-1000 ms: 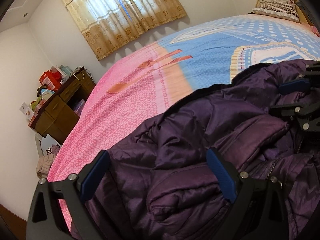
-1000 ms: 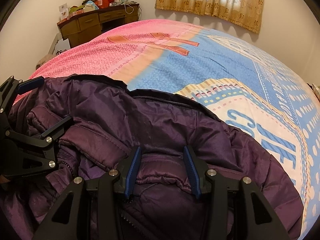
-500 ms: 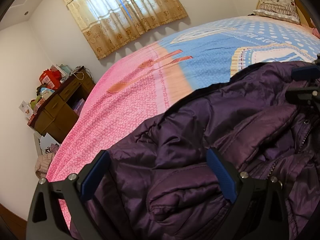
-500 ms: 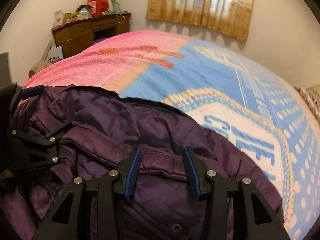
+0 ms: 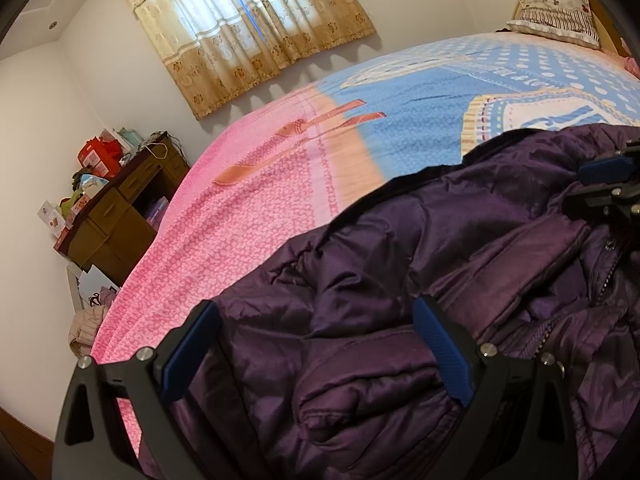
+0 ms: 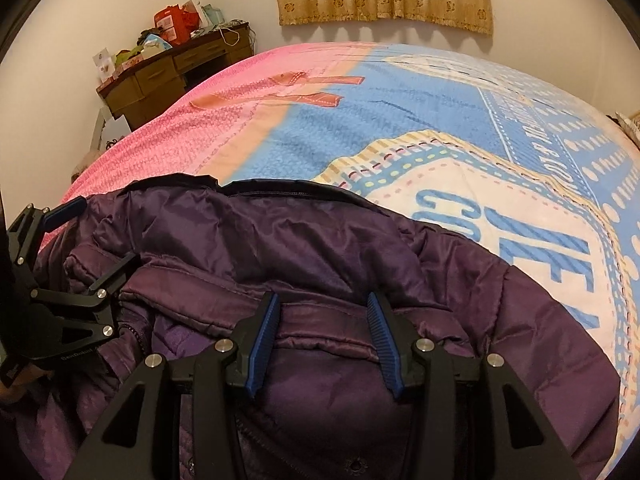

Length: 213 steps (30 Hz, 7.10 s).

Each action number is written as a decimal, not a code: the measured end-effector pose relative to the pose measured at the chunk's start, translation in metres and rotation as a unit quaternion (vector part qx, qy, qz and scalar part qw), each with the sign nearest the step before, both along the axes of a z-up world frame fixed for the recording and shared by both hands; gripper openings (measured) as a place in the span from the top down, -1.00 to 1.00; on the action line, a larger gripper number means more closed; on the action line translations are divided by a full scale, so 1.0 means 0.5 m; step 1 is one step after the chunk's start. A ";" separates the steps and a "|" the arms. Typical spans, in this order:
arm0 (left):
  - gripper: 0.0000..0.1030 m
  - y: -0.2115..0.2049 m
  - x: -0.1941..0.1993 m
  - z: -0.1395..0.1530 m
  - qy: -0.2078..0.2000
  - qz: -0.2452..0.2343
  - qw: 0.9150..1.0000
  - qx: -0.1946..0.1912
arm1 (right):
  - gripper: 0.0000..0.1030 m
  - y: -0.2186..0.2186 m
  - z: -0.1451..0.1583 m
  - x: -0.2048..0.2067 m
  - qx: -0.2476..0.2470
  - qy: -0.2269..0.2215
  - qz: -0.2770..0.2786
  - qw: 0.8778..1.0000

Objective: Fold large clothes

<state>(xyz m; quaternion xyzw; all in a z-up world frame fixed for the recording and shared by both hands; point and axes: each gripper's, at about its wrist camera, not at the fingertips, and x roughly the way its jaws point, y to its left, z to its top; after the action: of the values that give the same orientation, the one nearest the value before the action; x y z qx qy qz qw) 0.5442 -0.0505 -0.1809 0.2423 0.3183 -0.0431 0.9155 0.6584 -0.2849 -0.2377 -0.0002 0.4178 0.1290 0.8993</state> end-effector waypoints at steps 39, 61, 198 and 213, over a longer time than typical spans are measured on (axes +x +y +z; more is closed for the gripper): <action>-1.00 0.349 -0.552 0.116 0.072 -0.034 0.975 -0.207 | -0.47 -0.251 0.087 -0.669 0.099 0.077 -0.013 0.992; 0.38 0.344 -0.752 -0.001 0.134 -0.049 0.927 -0.348 | 0.46 -0.225 -0.016 -0.962 0.244 0.017 -0.038 0.969; -0.31 0.005 -0.267 0.053 0.041 -0.008 0.990 -0.132 | 0.50 -0.020 0.042 -0.266 -0.040 -0.029 -0.128 0.991; -0.31 0.004 -0.267 0.052 0.040 -0.008 0.991 -0.129 | 0.50 -0.019 0.042 -0.265 -0.041 -0.028 -0.129 0.990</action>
<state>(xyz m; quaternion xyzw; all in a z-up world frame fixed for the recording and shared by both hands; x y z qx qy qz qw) 0.4105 -0.0483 -0.1549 0.1225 0.3442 -0.1007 0.9254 0.5259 -0.2944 -0.2168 0.0135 0.3938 -0.0048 0.9191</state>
